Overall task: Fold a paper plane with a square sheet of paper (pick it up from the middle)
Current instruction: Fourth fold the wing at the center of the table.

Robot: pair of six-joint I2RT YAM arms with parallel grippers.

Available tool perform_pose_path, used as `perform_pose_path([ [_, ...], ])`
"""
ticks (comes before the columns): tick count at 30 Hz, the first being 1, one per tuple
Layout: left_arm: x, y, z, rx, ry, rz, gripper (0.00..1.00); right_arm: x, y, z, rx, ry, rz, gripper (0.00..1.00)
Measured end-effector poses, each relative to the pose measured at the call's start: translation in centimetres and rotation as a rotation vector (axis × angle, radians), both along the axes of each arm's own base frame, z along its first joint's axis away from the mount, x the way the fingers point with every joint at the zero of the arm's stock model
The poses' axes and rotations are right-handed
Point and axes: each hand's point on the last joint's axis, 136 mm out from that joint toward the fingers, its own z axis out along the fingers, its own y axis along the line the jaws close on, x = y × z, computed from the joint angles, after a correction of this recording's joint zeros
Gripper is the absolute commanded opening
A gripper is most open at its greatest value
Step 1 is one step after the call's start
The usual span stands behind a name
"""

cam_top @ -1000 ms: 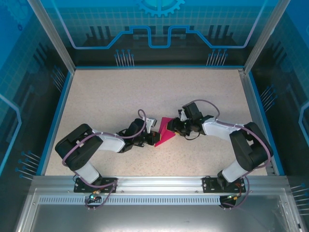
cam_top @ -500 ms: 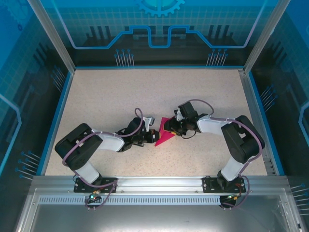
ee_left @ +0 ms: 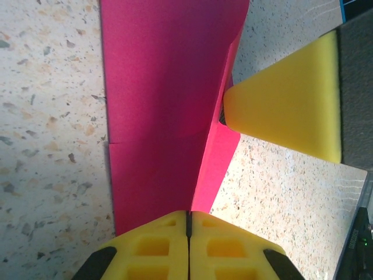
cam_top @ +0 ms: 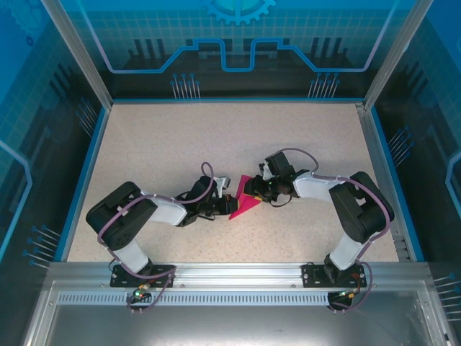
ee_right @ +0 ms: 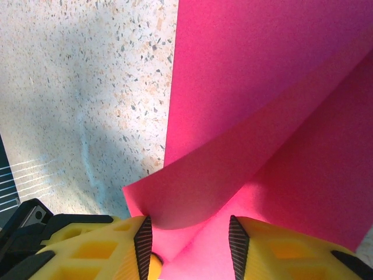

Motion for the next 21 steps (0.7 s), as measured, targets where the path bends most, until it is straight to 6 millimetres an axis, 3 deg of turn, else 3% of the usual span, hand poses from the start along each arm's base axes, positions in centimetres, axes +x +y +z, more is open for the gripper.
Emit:
perform_pose_path([
  [7, 0.2, 0.3, -0.2, -0.010, 0.030, 0.024, 0.06, -0.4, -0.1, -1.3, -0.030, 0.037, 0.003, 0.42],
  [15, 0.2, 0.3, -0.4, -0.017, 0.048, 0.030, 0.11, -0.3, 0.2, -1.2, -0.035, 0.036, 0.009, 0.45],
  [21, -0.1, 0.2, -0.8, -0.021, 0.064, 0.014, 0.22, -0.3, 0.2, -1.3, -0.035, 0.037, 0.010, 0.45],
])
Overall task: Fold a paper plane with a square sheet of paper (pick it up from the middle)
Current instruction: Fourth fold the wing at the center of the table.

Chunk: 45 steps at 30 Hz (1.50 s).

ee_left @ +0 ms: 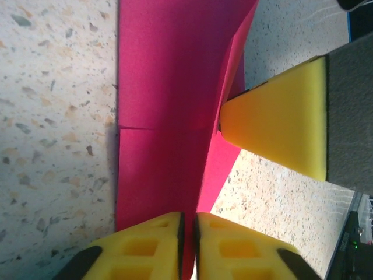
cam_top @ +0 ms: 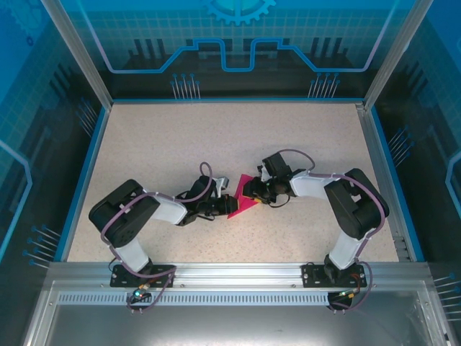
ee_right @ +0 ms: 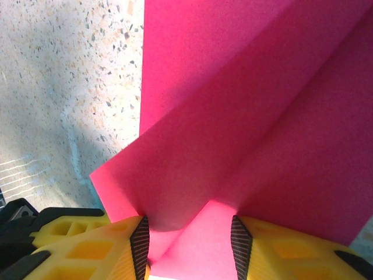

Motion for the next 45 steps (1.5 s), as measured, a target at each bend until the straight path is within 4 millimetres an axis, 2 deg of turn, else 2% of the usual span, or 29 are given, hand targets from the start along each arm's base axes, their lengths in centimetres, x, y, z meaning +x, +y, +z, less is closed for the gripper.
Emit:
perform_pose_path([
  [2, 0.1, -0.2, 0.3, -0.009, -0.003, -0.006, 0.25, 0.0, 0.0, 0.0, 0.000, 0.000, 0.000, 0.45],
  [12, 0.5, -0.8, 0.5, -0.014, 0.002, -0.026, 0.28, 0.1, 0.1, -0.1, -0.003, 0.006, 0.000, 0.46],
  [19, 0.5, -0.6, 0.6, -0.012, 0.012, -0.025, 0.33, 0.5, 0.2, 0.0, -0.026, 0.021, -0.004, 0.47],
  [26, 1.1, 0.8, 3.0, -0.016, -0.012, 0.014, 0.38, 0.5, 0.0, -0.1, -0.066, 0.037, -0.018, 0.50],
  [30, 1.2, 1.3, 3.7, -0.016, -0.019, 0.029, 0.38, 0.6, 0.1, -0.1, -0.084, 0.055, -0.025, 0.54],
  [45, 0.7, 1.1, 4.0, -0.041, 0.013, 0.023, 0.35, 0.9, 0.2, -0.4, -0.177, 0.134, -0.096, 0.56],
])
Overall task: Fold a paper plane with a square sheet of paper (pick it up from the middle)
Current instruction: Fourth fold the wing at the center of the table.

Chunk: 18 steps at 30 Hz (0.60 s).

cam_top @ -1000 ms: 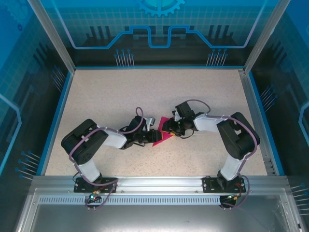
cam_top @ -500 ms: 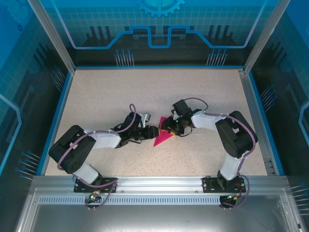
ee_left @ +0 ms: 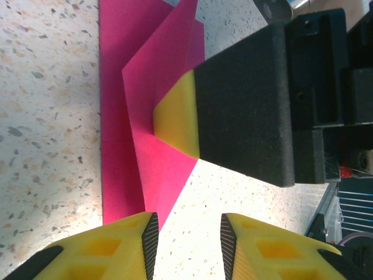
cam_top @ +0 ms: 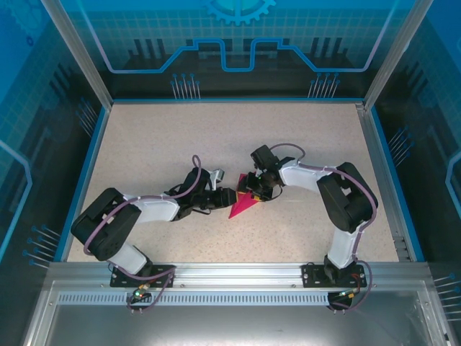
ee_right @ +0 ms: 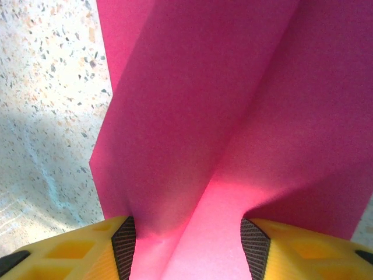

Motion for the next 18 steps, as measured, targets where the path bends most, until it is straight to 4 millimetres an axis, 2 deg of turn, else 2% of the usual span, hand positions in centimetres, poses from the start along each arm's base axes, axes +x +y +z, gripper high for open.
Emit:
perform_pose_path([
  [7, -0.7, -0.6, -0.1, -0.016, 0.052, -0.037, 0.33, 0.0, 0.0, -0.2, -0.008, 0.033, -0.034, 0.56],
  [18, -0.4, -1.8, -0.8, -0.017, 0.105, -0.084, 0.29, 0.1, 0.1, -0.3, -0.016, 0.063, -0.061, 0.58],
])
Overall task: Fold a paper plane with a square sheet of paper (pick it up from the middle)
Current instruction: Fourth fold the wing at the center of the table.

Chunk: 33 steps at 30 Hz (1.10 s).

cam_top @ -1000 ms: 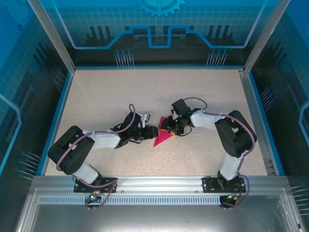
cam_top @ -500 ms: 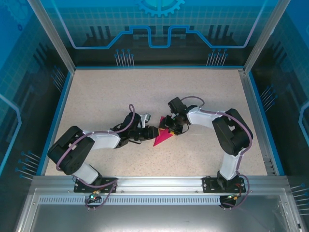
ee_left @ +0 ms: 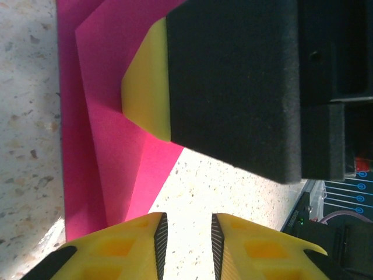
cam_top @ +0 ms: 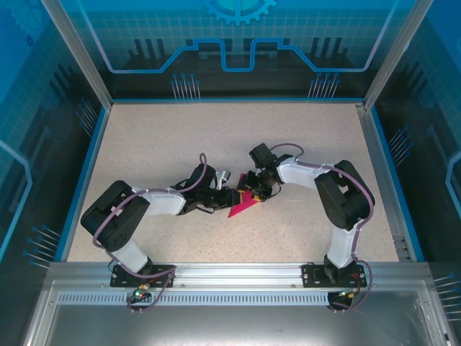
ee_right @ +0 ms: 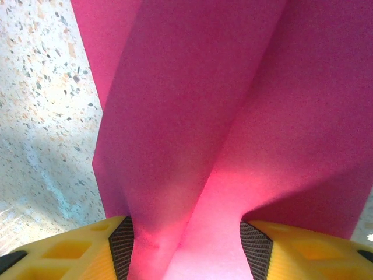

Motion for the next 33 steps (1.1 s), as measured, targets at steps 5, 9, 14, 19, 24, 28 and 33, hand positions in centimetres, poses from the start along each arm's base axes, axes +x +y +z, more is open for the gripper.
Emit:
perform_pose_path([
  [5, 0.1, -0.1, -0.5, 0.013, 0.021, -0.001, 0.26, 0.0, 0.0, 0.0, -0.003, 0.005, -0.002, 0.58],
  [9, -0.1, 0.1, -0.9, 0.030, 0.041, 0.001, 0.24, 0.0, 0.0, 0.0, -0.003, 0.006, -0.002, 0.58],
  [14, 0.0, 0.3, -1.3, 0.051, 0.055, 0.011, 0.22, -0.1, -0.1, -0.1, -0.004, 0.007, -0.002, 0.55],
  [19, 0.0, 0.5, -1.7, 0.067, 0.063, 0.020, 0.20, -0.1, -0.2, -0.2, -0.010, 0.009, -0.004, 0.53],
  [24, 0.0, 0.6, -2.0, 0.079, 0.069, 0.026, 0.20, -0.1, -0.2, -0.2, -0.012, 0.008, -0.005, 0.53],
  [28, 0.0, 0.7, -2.5, 0.090, 0.077, 0.030, 0.19, -0.1, -0.2, -0.2, -0.012, 0.007, -0.005, 0.54],
  [33, 0.1, 0.7, -2.9, 0.099, 0.089, 0.031, 0.18, -0.1, -0.2, -0.2, -0.011, 0.005, -0.003, 0.54],
])
